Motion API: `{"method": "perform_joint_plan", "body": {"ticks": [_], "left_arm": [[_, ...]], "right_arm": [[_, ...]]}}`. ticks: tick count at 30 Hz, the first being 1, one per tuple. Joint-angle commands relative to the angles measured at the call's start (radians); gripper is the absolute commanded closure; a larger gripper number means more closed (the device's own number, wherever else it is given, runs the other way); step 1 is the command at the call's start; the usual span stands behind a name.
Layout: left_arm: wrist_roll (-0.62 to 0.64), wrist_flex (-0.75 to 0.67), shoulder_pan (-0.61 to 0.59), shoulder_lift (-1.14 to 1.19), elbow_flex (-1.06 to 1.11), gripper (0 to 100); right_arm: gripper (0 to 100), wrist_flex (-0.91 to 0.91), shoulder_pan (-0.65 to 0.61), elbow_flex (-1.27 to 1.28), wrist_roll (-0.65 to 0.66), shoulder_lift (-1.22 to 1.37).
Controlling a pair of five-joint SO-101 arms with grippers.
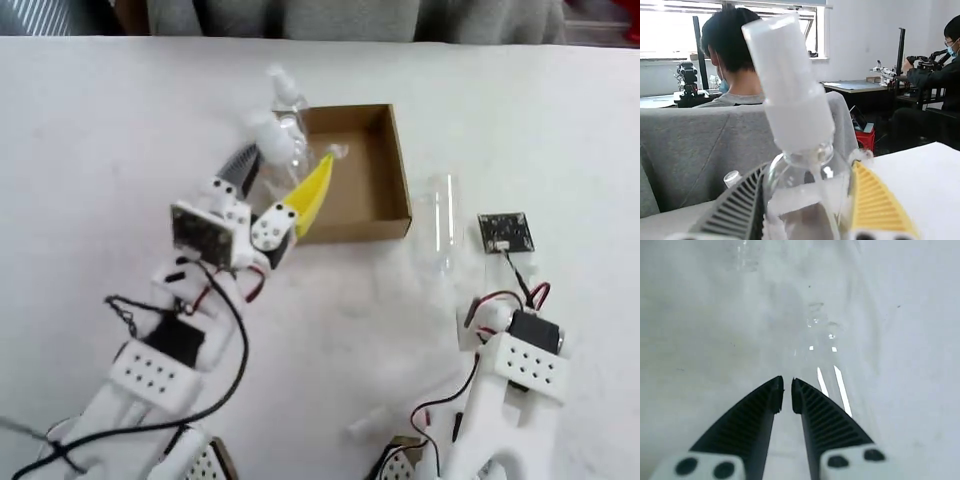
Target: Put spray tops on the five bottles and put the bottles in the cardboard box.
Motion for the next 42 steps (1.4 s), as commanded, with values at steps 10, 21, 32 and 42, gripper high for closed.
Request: {"method": "perform_joint_plan", "body": {"ticks": [10, 21, 32, 42], "left_arm": [[0.072, -0.569, 0.013, 0.585, -0.074, 98], [0.098, -0.802, 0.012, 0.951, -0.195, 98], [0.097, -0.815, 0.008, 1.069, -0.238, 98], [0.097, -0.930, 0.002, 1.251, -0.318, 98]], "right_arm": [[98.4, -0.088, 0.010, 0.057, 0.012, -0.008], [98.4, -0.088, 0.004, 0.058, 0.012, -0.010], [98.4, -0.088, 0.004, 0.058, 0.055, -0.010], [98.4, -0.088, 0.004, 0.072, 0.081, -0.010]]}}
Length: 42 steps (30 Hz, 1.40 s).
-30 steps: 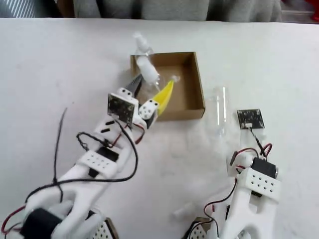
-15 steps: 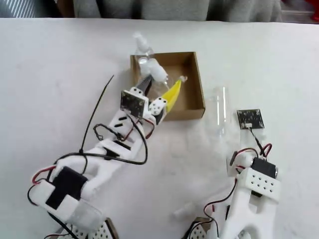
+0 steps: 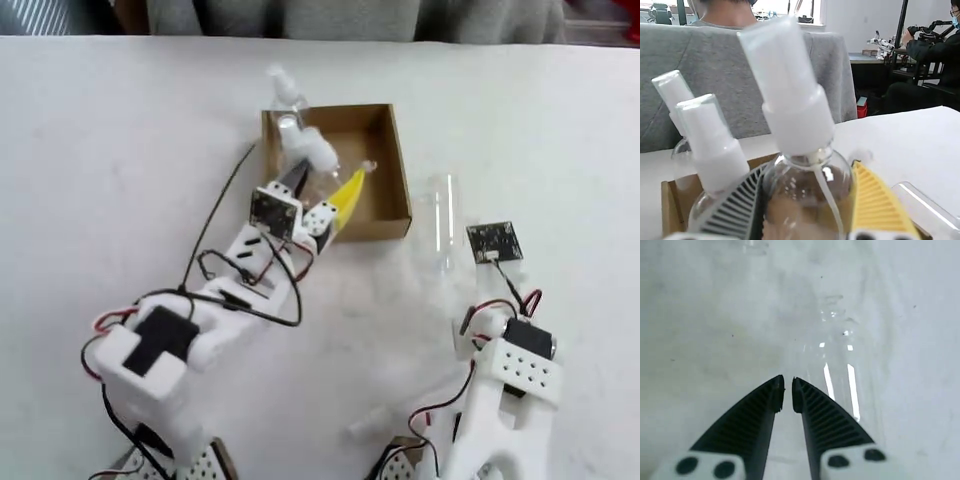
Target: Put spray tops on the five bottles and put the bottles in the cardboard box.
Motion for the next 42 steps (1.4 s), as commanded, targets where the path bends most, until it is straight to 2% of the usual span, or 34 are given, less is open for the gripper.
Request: {"method": "perform_joint_plan", "body": {"ticks": [1, 37, 42], "left_arm": [[0.012, -0.032, -0.019, 0.038, -0.089, 98], [0.014, 0.032, -0.031, 0.058, -0.071, 98], [0.014, 0.075, -0.030, 0.056, -0.072, 98]], "right_arm": [[98.4, -0.013, 0.004, -0.009, 0.009, -0.010], [98.4, -0.027, 0.002, -0.006, 0.011, -0.002], [98.4, -0.027, 0.002, -0.006, 0.011, -0.002]]}}
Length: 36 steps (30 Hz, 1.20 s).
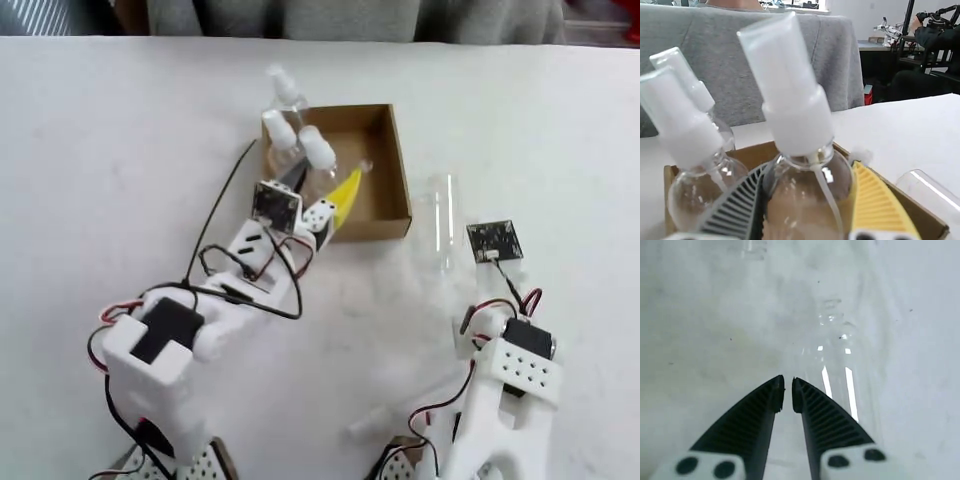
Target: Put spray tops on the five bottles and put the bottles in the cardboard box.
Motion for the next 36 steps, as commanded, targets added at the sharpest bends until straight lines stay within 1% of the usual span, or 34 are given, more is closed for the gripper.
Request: {"method": "perform_joint_plan", "body": {"ticks": [1, 8, 13, 15, 18, 31, 34, 36], "left_arm": [[0.012, 0.028, -0.012, -0.007, -0.018, 98], [0.012, 0.031, -0.013, -0.007, -0.020, 97], [0.012, 0.034, -0.013, -0.008, -0.017, 86], [0.014, 0.043, -0.013, -0.008, -0.017, 84], [0.014, 0.078, -0.013, -0.015, -0.017, 84], [0.014, 0.083, -0.015, -0.016, -0.017, 83], [0.014, 0.084, -0.015, -0.016, -0.015, 78], [0.014, 0.121, -0.015, -0.016, -0.015, 73]], "right_arm": [[98.4, -0.013, 0.002, -0.006, 0.011, -0.002], [98.4, -0.013, 0.002, -0.006, 0.011, -0.002], [98.4, -0.013, 0.002, -0.006, 0.011, -0.002], [98.4, -0.013, 0.002, -0.006, 0.011, -0.002], [98.4, -0.013, 0.002, -0.006, 0.011, -0.002], [98.4, -0.013, 0.004, -0.006, 0.011, -0.002], [98.4, -0.013, 0.004, -0.006, 0.011, -0.002], [98.4, -0.013, 0.004, -0.006, 0.011, -0.002]]}}
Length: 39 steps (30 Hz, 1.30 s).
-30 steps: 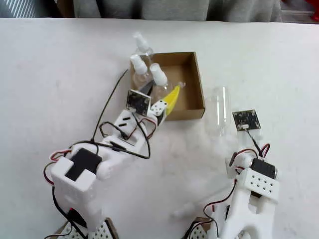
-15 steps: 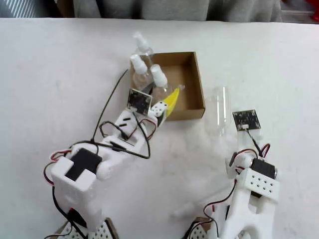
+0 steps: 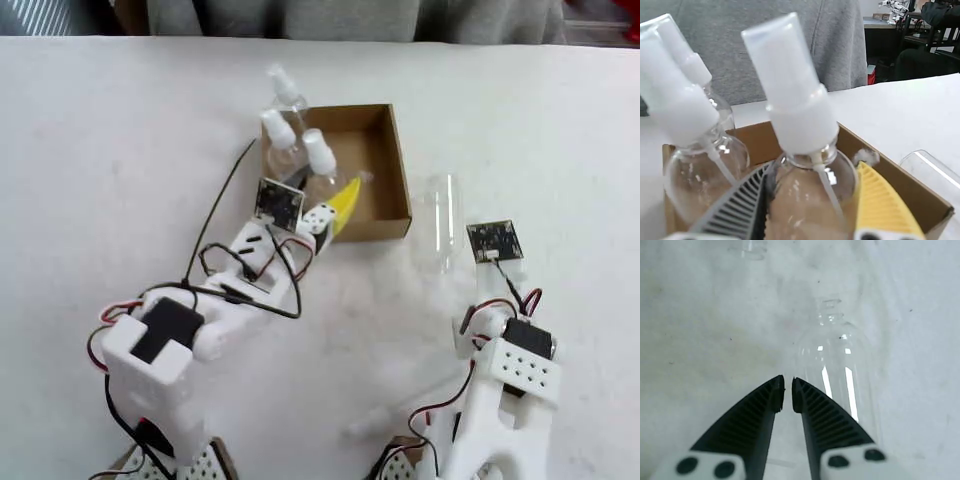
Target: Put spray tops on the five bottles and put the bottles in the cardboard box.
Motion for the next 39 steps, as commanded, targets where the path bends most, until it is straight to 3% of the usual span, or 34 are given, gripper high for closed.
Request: {"method": "perform_joint_plan", "body": {"ticks": [1, 29, 39], "left_arm": [[0.011, 0.072, -0.013, -0.018, -0.017, 72], [0.011, 0.104, -0.013, -0.193, 0.077, 70], [0.011, 0.430, -0.007, -0.489, 0.157, 69]], "right_arm": [[98.4, -0.013, 0.004, -0.006, 0.011, -0.002], [98.4, -0.035, 0.004, 0.009, 0.011, -0.002], [98.4, -0.035, 0.004, 0.009, 0.011, -0.001]]}}
